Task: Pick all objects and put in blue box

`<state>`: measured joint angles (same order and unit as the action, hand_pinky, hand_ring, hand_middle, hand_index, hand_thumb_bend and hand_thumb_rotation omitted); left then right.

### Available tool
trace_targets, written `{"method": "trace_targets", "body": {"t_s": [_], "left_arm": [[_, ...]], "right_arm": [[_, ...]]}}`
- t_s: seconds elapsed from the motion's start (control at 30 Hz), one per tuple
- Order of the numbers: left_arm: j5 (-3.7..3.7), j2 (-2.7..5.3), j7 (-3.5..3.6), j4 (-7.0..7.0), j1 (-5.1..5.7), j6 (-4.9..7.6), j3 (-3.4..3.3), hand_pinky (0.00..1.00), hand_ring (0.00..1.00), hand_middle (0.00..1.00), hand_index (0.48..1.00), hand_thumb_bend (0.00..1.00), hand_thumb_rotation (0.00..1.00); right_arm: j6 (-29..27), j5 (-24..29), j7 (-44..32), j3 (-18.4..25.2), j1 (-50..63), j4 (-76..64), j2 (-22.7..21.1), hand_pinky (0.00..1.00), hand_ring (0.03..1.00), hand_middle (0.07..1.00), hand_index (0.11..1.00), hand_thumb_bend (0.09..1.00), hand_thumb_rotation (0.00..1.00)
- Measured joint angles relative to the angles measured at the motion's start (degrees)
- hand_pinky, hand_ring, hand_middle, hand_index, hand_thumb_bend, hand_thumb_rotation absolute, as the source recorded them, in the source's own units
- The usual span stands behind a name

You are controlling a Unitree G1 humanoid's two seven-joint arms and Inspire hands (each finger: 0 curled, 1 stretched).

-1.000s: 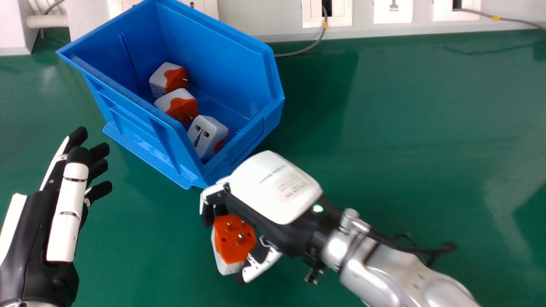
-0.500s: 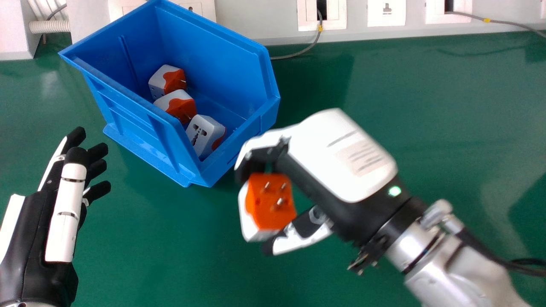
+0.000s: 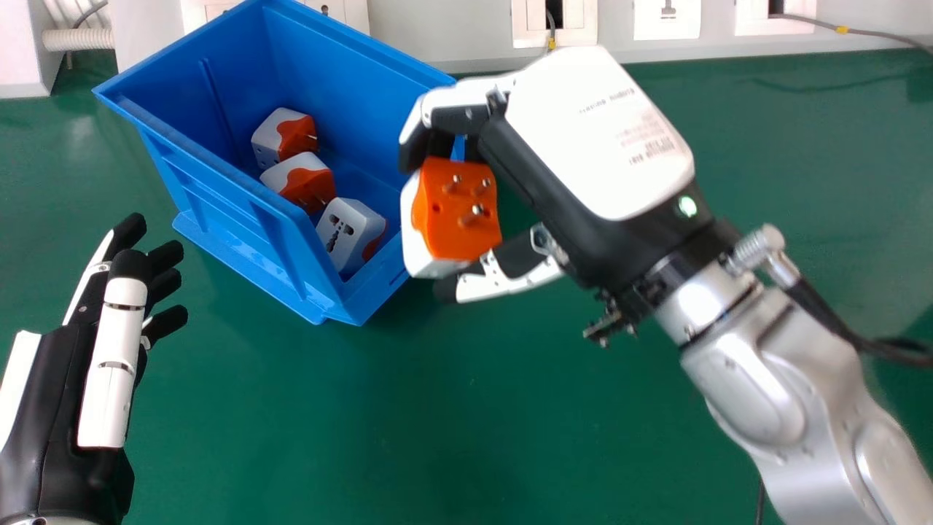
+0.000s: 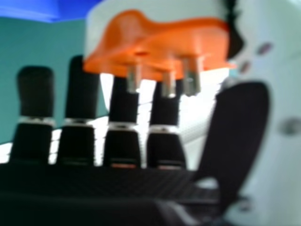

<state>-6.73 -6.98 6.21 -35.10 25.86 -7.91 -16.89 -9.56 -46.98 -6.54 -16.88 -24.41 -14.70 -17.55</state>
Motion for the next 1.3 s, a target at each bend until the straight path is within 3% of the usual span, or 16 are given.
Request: {"method": "trace_targets", "body": {"t_s": [0.47,0.9,1.2,1.3], "left_arm": [[0.02,-0.21,0.07,0.51,0.93,1.97,0.14,0.85,0.89,0.89,0.939,0.47,0.99],[-0.02,-0.11,0.06,0.55,2.15,2.95,0.17,0.85,0.9,0.89,0.939,0.47,0.99],[-0.07,0.89,0.02,0.48,2.98,3.52,0.37,0.85,0.9,0.89,0.935,0.47,0.99],[-0.15,1.22,0.05,0.28,3.74,3.63,0.4,0.85,0.9,0.89,0.934,0.47,0.99]], "right_arm": [[-1.73,-3.26,8.99,-4.55,-18.95,27.8,5.29,0.32,0.425,0.528,0.529,0.491,0.0],[-3.76,-5.51,19.51,-12.9,-37.69,62.08,12.86,0.33,0.435,0.533,0.522,0.491,0.0],[-3.27,-5.71,22.43,-16.75,-43.73,75.09,16.88,0.34,0.437,0.533,0.514,0.493,0.0],[-3.33,-5.49,23.98,-17.3,-45.03,78.13,18.12,0.34,0.437,0.533,0.509,0.494,0.0]]}}
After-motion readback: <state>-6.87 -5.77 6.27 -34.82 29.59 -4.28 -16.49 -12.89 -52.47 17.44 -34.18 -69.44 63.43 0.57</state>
